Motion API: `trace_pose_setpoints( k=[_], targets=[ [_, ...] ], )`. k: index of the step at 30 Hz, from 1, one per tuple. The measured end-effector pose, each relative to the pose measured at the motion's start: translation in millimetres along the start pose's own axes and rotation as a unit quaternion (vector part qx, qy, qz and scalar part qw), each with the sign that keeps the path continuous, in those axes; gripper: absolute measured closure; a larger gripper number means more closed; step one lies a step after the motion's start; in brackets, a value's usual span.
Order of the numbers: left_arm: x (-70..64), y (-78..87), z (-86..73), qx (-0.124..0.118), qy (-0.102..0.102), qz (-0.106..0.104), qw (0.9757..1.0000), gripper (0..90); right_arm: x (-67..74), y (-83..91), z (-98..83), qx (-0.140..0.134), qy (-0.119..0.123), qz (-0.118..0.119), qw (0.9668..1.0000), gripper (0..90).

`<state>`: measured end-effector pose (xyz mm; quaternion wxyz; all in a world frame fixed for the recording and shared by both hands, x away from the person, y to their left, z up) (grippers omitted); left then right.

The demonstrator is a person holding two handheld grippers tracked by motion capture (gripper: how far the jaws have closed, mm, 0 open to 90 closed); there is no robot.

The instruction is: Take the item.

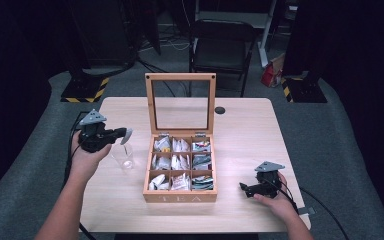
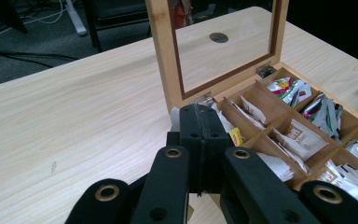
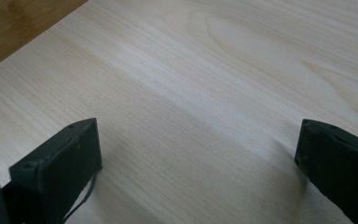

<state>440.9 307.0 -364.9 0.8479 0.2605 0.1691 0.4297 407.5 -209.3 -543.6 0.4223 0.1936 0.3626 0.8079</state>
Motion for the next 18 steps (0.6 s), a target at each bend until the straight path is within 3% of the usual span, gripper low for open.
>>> trace_pose_setpoints(
  k=[18],
  targets=[
    [13.9,-7.1,-11.7,0.002,0.020,0.006,0.9998,90.0,0.0,0.0,0.0,0.000,0.000,0.000,1.0000,0.0]
  ],
)
Point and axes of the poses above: each handheld gripper's, and its own axes: y roughly backward along the jaws, z roughly out of its top, x roughly to its left, the point moved 2 cm from there along -y, roughly forward along the jaws, and after that the axes turned 4 degrees about x, right-handed, at the moved point
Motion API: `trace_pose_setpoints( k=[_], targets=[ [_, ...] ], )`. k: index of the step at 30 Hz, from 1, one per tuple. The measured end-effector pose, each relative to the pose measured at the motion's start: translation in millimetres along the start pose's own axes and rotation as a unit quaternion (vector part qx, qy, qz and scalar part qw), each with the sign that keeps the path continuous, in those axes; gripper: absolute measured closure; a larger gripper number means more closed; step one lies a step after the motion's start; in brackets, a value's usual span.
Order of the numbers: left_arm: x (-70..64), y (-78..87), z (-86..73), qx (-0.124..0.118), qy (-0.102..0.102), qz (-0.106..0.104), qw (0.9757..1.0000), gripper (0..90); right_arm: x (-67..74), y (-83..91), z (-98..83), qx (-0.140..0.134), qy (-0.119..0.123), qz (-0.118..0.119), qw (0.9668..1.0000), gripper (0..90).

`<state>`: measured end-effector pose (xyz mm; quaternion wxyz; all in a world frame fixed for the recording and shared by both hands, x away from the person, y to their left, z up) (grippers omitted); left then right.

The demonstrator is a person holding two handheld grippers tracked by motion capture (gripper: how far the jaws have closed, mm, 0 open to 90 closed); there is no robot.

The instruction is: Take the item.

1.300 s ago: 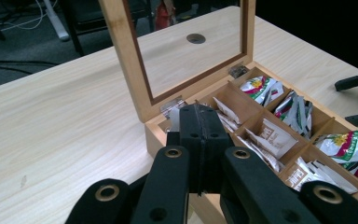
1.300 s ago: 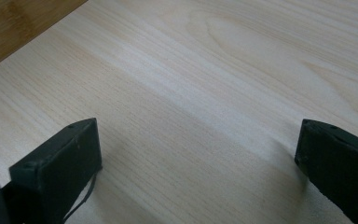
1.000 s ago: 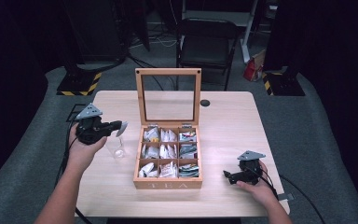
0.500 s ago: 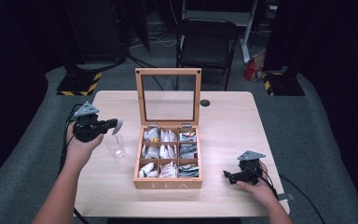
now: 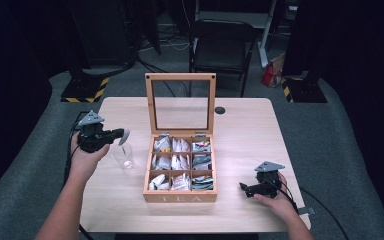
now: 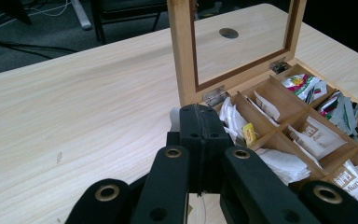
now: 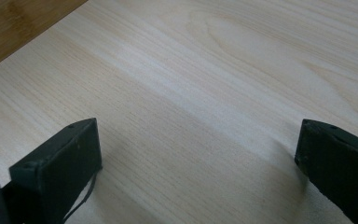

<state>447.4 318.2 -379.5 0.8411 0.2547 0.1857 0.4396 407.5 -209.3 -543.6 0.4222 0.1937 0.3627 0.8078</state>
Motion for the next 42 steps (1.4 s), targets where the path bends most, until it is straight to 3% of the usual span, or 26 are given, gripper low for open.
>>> trace_pose_setpoints(
  k=[42],
  targets=[
    [15.6,-17.6,-36.6,0.028,0.030,0.004,0.9992,90.0,0.0,-0.1,0.0,0.000,0.000,0.000,1.0000,0.0]
  ],
)
Point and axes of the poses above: each handheld gripper's, and its own axes: y roughly backward along the jaws, z roughly out of its top, x roughly to its left, the point moved 2 cm from there along -y, roughly forward along the jaws, and after that the axes turned 4 degrees about x, right-handed, at the moved point
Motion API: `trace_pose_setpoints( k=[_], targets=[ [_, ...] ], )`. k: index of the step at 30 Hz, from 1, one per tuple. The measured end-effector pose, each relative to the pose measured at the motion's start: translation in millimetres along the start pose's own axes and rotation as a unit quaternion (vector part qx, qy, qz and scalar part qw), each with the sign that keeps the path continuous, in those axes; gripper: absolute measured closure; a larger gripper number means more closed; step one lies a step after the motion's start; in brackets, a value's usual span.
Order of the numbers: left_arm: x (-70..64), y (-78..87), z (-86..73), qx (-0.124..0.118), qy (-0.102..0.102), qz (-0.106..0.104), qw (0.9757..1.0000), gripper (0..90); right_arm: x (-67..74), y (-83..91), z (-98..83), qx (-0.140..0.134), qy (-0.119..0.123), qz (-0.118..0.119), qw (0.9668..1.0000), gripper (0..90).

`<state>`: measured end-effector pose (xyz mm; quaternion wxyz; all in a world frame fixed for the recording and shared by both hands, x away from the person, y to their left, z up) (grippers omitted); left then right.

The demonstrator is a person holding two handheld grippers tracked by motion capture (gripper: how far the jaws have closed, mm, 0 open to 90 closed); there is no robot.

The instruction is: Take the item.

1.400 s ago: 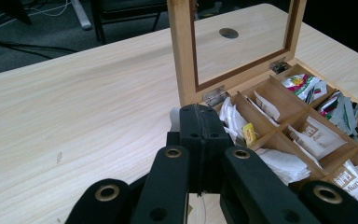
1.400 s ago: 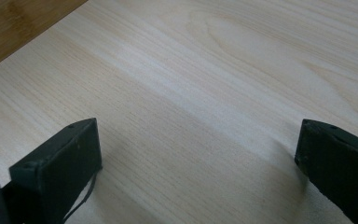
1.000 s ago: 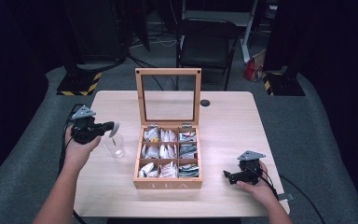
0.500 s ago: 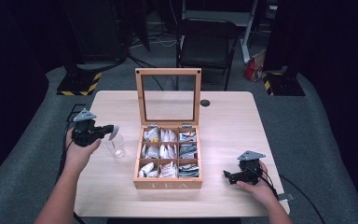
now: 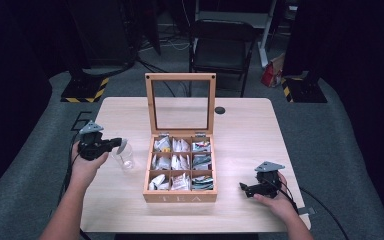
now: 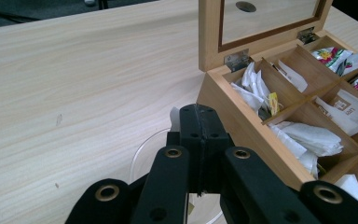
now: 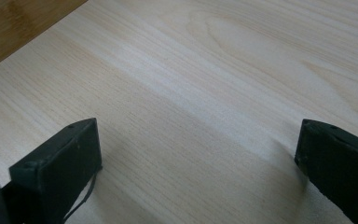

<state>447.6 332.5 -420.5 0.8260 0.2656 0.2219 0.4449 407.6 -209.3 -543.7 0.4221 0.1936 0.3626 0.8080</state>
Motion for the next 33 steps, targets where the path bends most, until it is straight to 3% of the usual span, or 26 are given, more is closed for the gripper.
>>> trace_pose_setpoints(
  k=[23,33],
  targets=[
    [3.0,-6.0,-14.2,0.011,0.011,-0.004,0.9999,89.8,0.0,0.1,0.0,0.000,0.000,0.000,1.0000,0.0],
    [1.6,-1.6,-14.2,0.002,0.013,-0.001,0.9999,81.6,0.0,0.1,0.0,0.000,0.000,0.000,1.0000,0.0]
  ],
)
Point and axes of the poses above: each handheld gripper's, and its own axes: y roughly backward along the jaws, z roughly out of its top, x roughly to its left, the point moved 2 cm from there along -y, roughly forward along the jaws, and after that the axes turned 4 degrees about x, right-handed, at the moved point
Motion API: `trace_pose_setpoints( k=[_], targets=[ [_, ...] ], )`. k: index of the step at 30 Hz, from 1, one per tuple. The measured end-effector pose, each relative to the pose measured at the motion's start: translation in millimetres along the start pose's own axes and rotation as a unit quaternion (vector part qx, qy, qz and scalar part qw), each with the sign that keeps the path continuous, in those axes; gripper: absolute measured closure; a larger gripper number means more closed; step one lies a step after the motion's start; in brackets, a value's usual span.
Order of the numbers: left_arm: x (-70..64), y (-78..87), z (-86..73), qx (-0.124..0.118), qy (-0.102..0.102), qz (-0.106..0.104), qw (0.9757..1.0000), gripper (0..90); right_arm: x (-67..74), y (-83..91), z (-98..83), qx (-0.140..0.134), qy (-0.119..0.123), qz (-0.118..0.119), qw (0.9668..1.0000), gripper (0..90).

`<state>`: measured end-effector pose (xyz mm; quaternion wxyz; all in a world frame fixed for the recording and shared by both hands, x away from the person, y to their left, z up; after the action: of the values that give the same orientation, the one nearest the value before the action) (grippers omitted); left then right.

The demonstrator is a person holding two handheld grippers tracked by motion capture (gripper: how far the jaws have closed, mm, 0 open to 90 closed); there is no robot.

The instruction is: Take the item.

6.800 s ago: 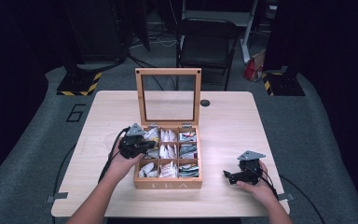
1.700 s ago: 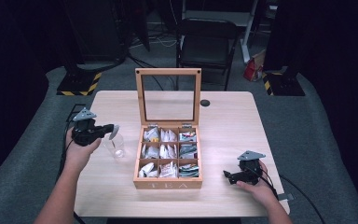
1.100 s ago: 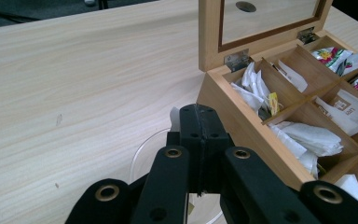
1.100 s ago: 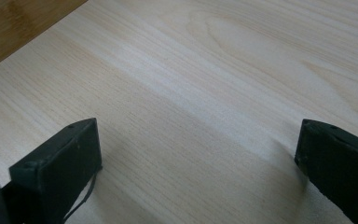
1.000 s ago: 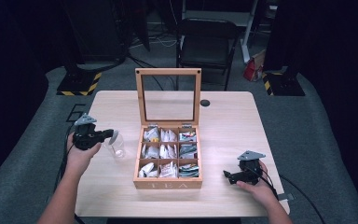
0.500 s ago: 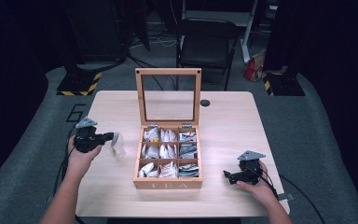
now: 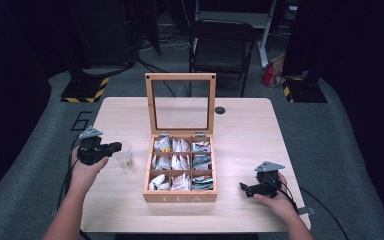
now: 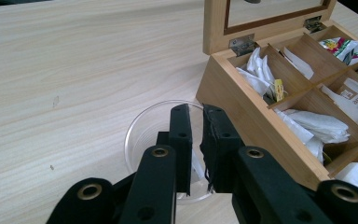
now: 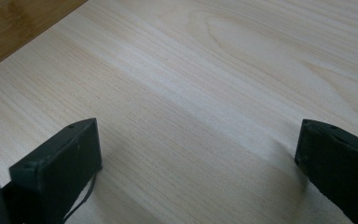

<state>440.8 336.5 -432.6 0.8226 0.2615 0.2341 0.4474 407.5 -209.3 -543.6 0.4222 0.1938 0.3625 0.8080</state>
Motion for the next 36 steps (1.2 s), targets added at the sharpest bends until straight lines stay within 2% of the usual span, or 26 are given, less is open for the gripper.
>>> trace_pose_setpoints(
  k=[6,8,11,14,18,25,36],
  targets=[
    [-2.2,3.2,0.1,-0.008,0.000,0.000,1.0000,76.5,-0.1,0.1,0.0,0.000,0.000,0.000,1.0000,0.0],
    [-3.4,4.7,-0.1,-0.006,0.000,-0.007,1.0000,73.4,0.0,0.0,0.0,0.000,0.000,0.000,1.0000,0.0],
    [-4.5,6.9,-0.5,-0.009,-0.002,0.000,1.0000,66.6,0.0,0.0,0.0,0.000,0.000,0.000,1.0000,0.0],
    [-4.9,10.8,-0.5,-0.015,0.002,-0.006,0.9999,62.2,0.0,0.0,0.0,0.000,0.000,0.000,1.0000,0.0],
    [-7.2,16.6,-1.6,-0.020,-0.002,-0.004,0.9998,56.3,-0.1,0.1,0.0,0.000,0.000,0.000,1.0000,0.0],
    [-10.0,26.7,-6.2,-0.023,-0.013,0.002,0.9996,51.5,-0.1,0.1,0.0,0.000,0.000,0.000,1.0000,0.0],
    [-9.8,30.7,-23.0,-0.019,-0.019,0.011,0.9996,48.7,0.0,0.0,0.0,0.000,0.000,0.000,1.0000,0.0]
  ],
)
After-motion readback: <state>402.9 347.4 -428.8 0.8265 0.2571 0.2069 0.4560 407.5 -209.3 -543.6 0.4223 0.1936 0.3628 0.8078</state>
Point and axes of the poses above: each handheld gripper's, and its own axes: y roughly backward along the jaws, z roughly out of its top, x roughly to its left, the point moved 2 cm from there along -y, roughly forward along the jaws, and after that the axes turned 4 degrees about x, right-handed, at the moved point
